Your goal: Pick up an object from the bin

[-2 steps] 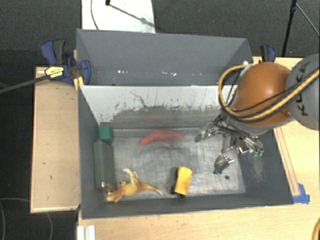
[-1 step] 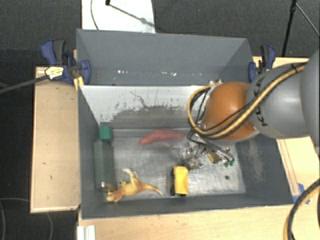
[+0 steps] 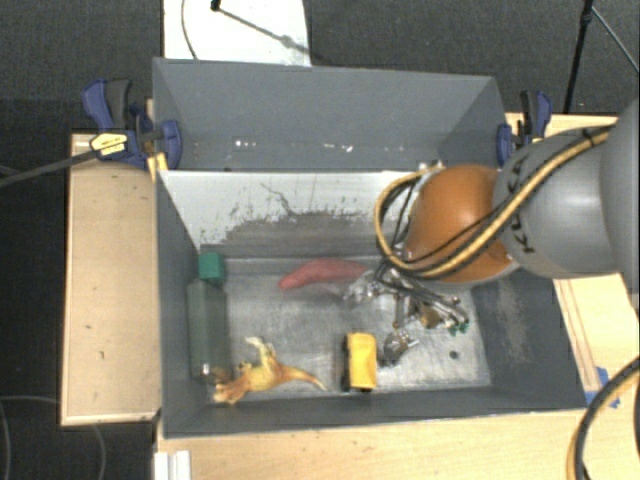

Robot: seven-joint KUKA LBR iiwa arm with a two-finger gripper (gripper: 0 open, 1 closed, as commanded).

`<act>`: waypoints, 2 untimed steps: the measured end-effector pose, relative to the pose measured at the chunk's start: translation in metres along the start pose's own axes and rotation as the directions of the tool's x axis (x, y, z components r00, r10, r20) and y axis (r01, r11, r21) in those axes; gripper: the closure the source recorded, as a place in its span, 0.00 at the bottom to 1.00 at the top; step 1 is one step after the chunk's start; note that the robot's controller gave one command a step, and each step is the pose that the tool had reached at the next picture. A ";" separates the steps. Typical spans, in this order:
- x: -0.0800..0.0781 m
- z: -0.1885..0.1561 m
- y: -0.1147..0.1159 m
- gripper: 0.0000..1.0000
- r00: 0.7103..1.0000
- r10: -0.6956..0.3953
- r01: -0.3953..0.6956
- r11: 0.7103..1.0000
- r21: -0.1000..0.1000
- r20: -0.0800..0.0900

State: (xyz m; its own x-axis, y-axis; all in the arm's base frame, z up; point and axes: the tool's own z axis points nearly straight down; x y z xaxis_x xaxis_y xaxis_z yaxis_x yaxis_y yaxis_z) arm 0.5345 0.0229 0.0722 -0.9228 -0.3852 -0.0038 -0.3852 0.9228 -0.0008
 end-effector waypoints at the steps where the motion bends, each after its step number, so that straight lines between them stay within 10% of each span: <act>1: -0.001 -0.002 0.000 1.00 1.000 -0.002 0.002 1.000 0.001 0.003; 2: -0.001 -0.002 0.000 1.00 1.000 -0.003 0.003 1.000 0.001 0.003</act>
Offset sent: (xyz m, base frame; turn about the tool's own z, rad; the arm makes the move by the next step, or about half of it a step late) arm 0.0000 0.0000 0.0000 0.0000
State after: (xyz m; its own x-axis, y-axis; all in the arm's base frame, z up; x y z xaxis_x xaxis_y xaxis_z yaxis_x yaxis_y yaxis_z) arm 0.5357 0.0231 0.0738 -0.9218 -0.3875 -0.0073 -0.3875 0.9219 -0.0019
